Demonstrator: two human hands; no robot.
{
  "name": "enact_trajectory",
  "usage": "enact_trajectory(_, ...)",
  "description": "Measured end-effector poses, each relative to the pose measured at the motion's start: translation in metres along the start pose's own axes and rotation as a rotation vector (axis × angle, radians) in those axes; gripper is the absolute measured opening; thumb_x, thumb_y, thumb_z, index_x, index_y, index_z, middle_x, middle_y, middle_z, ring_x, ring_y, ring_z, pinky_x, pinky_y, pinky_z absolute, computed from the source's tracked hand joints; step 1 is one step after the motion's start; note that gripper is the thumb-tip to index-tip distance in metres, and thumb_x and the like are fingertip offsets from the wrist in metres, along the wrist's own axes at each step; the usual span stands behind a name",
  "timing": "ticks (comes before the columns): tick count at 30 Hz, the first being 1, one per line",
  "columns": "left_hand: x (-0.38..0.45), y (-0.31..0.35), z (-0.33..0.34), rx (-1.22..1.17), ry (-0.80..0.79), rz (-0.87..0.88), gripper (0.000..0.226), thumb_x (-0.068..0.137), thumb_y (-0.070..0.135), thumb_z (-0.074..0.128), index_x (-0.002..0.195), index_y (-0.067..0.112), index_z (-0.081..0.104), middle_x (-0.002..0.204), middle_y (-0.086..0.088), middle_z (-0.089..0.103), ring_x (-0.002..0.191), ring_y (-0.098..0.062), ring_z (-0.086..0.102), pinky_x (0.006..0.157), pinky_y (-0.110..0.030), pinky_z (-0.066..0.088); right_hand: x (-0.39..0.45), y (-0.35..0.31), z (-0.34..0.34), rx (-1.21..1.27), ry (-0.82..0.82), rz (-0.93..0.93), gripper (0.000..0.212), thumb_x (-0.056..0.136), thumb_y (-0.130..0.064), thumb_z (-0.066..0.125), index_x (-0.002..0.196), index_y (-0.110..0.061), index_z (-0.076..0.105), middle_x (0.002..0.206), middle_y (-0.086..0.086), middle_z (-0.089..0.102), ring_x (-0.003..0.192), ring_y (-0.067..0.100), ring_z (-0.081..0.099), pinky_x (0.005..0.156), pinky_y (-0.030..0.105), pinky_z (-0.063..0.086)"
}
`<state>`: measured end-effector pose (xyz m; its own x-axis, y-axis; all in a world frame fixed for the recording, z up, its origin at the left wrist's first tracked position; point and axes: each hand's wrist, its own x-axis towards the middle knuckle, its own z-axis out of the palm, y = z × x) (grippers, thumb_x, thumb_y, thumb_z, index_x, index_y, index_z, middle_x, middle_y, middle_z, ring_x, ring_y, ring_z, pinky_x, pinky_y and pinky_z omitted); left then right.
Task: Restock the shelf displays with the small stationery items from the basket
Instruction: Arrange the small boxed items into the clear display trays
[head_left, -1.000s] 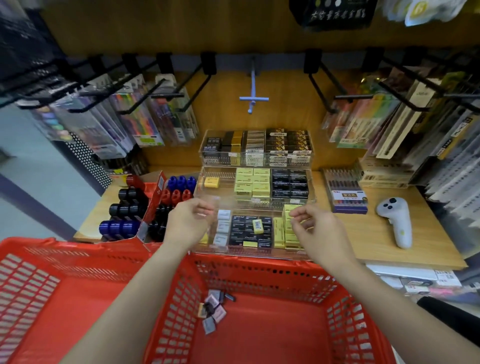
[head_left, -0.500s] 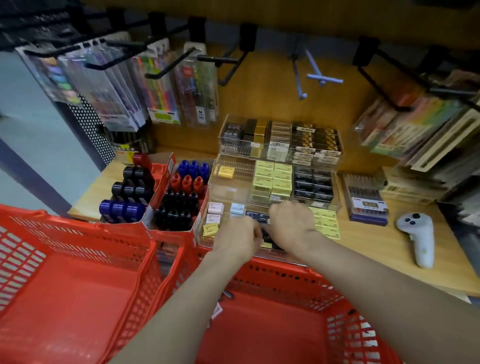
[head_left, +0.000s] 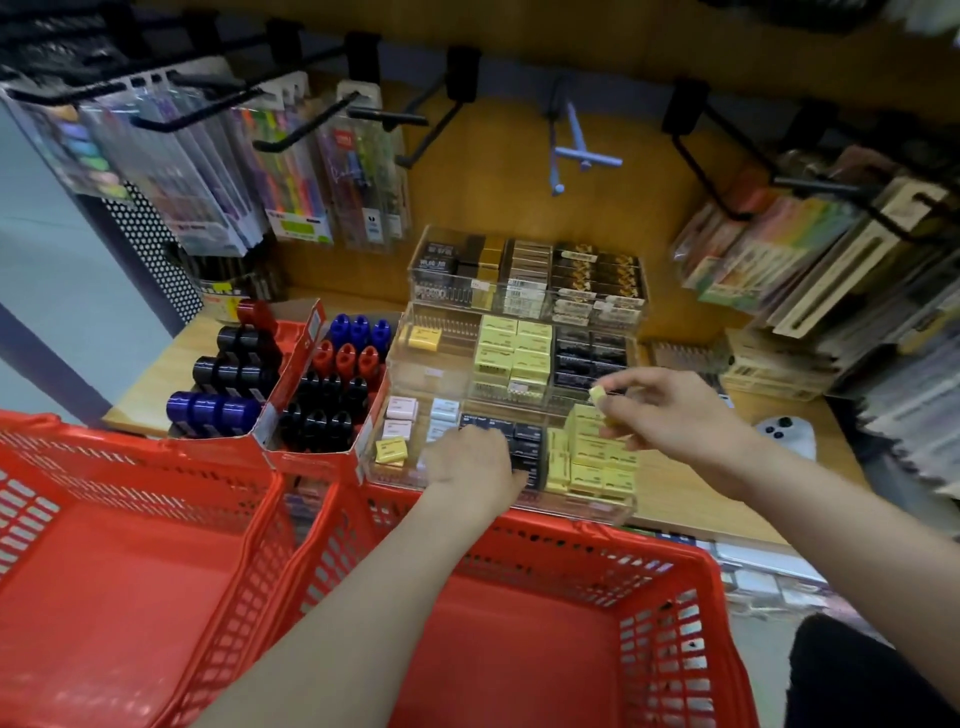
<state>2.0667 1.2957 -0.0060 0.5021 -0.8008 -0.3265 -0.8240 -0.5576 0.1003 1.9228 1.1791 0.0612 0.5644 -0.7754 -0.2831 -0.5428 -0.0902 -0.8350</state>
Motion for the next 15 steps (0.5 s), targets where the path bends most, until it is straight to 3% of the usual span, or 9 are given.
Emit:
enact_trajectory(4, 0.014, 0.015, -0.015, -0.009, -0.086, -0.114, 0.038, 0.085, 0.046, 0.069, 0.106, 0.016, 0.060, 0.103, -0.003, 0.063, 0.102, -0.024, 0.064, 0.069, -0.030, 0.043, -0.006, 0.018, -0.012, 0.048, 0.059, -0.030, 0.010, 0.090, -0.020, 0.069, 0.099, -0.024, 0.071, 0.075, 0.003, 0.075, 0.071, 0.013, 0.073, 0.058, 0.021, 0.056)
enact_trajectory(9, 0.022, 0.011, -0.028, -0.077, -0.155, -0.109, 0.039, 0.076, 0.046, 0.074, 0.083, 0.014, 0.055, 0.079, 0.002, 0.058, 0.067, -0.015, 0.056, 0.054, -0.025, 0.044, 0.000, 0.033, -0.014, 0.106, 0.042, 0.002, 0.007, 0.089, -0.020, 0.070, 0.095, -0.023, 0.069, 0.071, 0.000, 0.074, 0.073, 0.019, 0.073, 0.080, 0.038, 0.060)
enact_trajectory(11, 0.024, 0.001, -0.037, -0.277, -0.137, -0.087, 0.035, 0.075, 0.045, 0.074, 0.074, 0.013, 0.060, 0.070, 0.002, 0.062, 0.061, -0.013, 0.059, 0.052, -0.025, 0.048, 0.002, 0.035, -0.015, 0.158, 0.003, 0.042, 0.012, 0.090, -0.018, 0.069, 0.101, -0.019, 0.066, 0.072, 0.001, 0.074, 0.073, 0.019, 0.072, 0.086, 0.041, 0.059)
enact_trajectory(13, 0.024, -0.007, -0.046, -0.677, -0.128, -0.059, 0.028, 0.074, 0.035, 0.077, 0.072, 0.008, 0.072, 0.073, 0.004, 0.071, 0.067, -0.012, 0.069, 0.073, -0.030, 0.059, 0.001, 0.039, -0.015, 0.141, -0.005, 0.052, 0.015, 0.090, -0.017, 0.069, 0.103, -0.020, 0.063, 0.076, 0.002, 0.074, 0.076, 0.021, 0.072, 0.086, 0.043, 0.058)
enact_trajectory(15, 0.019, -0.009, -0.053, -1.023, -0.125, -0.015, 0.011, 0.073, 0.021, 0.081, 0.075, 0.010, 0.078, 0.082, 0.005, 0.075, 0.079, -0.011, 0.074, 0.086, -0.035, 0.059, -0.001, 0.043, -0.012, 0.012, 0.034, 0.028, 0.019, 0.089, -0.019, 0.071, 0.105, -0.023, 0.062, 0.089, 0.002, 0.071, 0.081, 0.025, 0.071, 0.085, 0.043, 0.058)
